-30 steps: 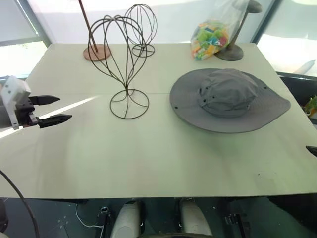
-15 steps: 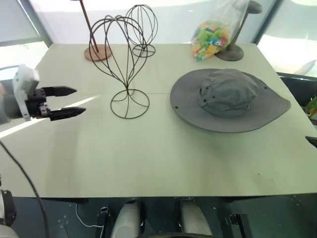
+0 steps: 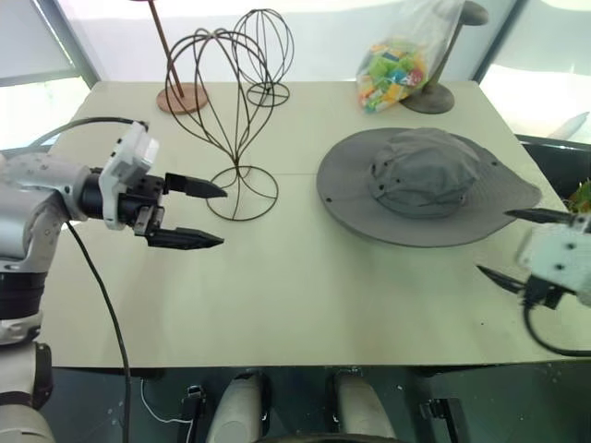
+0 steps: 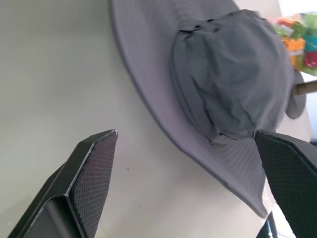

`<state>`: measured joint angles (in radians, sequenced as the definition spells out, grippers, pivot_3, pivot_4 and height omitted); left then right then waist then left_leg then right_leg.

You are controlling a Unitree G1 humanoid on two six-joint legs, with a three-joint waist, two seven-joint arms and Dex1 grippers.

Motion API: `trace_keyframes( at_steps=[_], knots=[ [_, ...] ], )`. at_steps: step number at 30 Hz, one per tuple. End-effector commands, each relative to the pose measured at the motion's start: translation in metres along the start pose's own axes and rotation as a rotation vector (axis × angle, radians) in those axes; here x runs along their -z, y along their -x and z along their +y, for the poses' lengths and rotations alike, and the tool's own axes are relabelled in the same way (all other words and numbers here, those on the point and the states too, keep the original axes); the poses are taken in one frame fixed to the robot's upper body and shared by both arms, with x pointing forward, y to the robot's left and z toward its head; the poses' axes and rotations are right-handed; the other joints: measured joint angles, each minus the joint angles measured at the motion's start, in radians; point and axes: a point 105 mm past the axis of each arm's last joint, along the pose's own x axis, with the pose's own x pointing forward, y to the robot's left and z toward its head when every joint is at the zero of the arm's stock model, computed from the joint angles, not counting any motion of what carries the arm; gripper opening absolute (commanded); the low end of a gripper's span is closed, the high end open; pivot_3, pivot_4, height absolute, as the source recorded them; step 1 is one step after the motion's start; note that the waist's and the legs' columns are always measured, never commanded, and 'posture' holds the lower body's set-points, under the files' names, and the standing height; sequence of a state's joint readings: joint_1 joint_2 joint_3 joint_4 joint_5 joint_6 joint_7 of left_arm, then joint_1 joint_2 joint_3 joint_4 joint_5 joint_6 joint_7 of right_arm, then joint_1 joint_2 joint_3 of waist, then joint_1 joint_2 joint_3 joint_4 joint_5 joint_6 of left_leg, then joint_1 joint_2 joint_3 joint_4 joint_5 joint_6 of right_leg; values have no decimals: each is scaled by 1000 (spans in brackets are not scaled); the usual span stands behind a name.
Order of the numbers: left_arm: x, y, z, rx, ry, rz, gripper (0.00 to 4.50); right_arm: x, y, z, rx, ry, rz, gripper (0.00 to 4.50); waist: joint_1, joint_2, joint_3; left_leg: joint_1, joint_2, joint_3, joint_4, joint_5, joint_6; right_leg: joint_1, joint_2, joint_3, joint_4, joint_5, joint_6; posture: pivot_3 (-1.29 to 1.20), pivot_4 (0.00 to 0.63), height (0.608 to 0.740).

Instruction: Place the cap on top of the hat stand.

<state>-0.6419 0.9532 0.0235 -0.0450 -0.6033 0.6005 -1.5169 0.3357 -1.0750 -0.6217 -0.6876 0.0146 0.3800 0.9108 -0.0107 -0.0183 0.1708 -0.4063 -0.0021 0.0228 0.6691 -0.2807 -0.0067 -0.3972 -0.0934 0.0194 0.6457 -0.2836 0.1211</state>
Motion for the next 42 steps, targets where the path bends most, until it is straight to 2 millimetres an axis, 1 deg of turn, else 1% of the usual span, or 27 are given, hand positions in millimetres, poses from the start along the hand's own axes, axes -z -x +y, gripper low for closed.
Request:
trace_keyframes(
  at_steps=[1,5,7,12,17,21,23,25,26,30,31,34,37,38,40,42],
  knots=[
    [-4,-10,-5,50,-40,-6,4500,-5,-12,1,61,98,16,4462,0,0,0,0,0,0,0,0,0,0,0,0,0,0,0,0,150,739],
    [-6,-18,-4,73,-45,-20,4500,-1,-32,4,91,139,43,4462,-1,0,0,0,0,0,1,0,0,0,0,0,0,0,0,0,150,739],
    [-8,-20,-4,76,-48,-29,4500,1,-46,7,99,156,51,4462,-2,0,0,0,-1,0,1,0,0,0,1,0,0,0,0,0,150,739],
    [-11,-24,-3,75,-54,-44,4500,11,-78,11,121,143,82,4462,-2,0,0,0,-1,0,1,0,0,-1,1,1,0,0,0,0,150,739],
    [-12,-25,-3,64,-53,-53,4500,24,-102,10,138,146,114,4462,-2,0,0,-1,-1,0,1,0,0,-1,1,1,1,0,0,0,150,739],
    [-11,-27,-4,60,-53,-53,4500,28,-116,7,160,129,122,4462,-3,0,0,-1,-1,0,1,0,0,-1,1,1,1,0,0,0,150,739],
    [-12,-28,-5,57,-53,-54,4500,27,-121,7,157,114,116,3944,-3,0,0,-1,-1,0,1,0,0,-1,1,1,1,0,0,0,150,739],
    [-13,-28,-5,53,-54,-56,4500,26,-123,9,150,103,111,3160,-3,0,0,-1,-1,0,1,0,0,-1,2,1,1,0,0,0,150,739],
    [-13,-28,-4,51,-53,-56,4500,26,-123,10,150,100,110,2544,-3,0,0,-1,-1,0,1,0,0,-2,2,1,1,0,0,0,150,739],
    [-14,-28,-4,45,-55,-56,4500,26,-125,13,145,68,106,370,-3,0,0,-1,-1,0,1,0,0,-1,2,1,1,0,0,0,150,739],
    [-14,-28,-4,43,-55,-56,4500,26,-125,14,143,54,105,39,-3,0,0,-1,-1,0,1,0,0,-1,2,1,2,0,0,0,150,739],
    [-14,-28,-4,38,-55,-60,4500,24,-124,12,164,-23,90,39,-3,0,0,-1,-1,0,1,0,0,-1,2,1,2,0,0,0,150,739],
    [-15,-29,-3,23,-52,-72,4500,8,-122,0,213,-262,1,39,-3,0,0,0,0,0,1,0,0,-1,2,1,2,0,0,0,150,739],
    [-16,-30,-2,16,-52,-77,4500,3,-121,-3,217,-318,-26,39,-4,0,0,0,0,0,1,0,0,-2,2,1,2,0,0,0,150,739],
    [-19,-31,0,-13,-47,-105,4500,-12,-117,-18,230,-424,-109,39,-6,0,0,0,0,0,1,0,0,-2,2,1,2,0,0,0,150,739],
    [-21,-31,2,-49,-42,-130,4500,-26,-111,-40,260,-492,-188,39,-7,1,0,0,1,0,1,0,0,-2,2,1,3,0,0,0,150,739]
  ],
)
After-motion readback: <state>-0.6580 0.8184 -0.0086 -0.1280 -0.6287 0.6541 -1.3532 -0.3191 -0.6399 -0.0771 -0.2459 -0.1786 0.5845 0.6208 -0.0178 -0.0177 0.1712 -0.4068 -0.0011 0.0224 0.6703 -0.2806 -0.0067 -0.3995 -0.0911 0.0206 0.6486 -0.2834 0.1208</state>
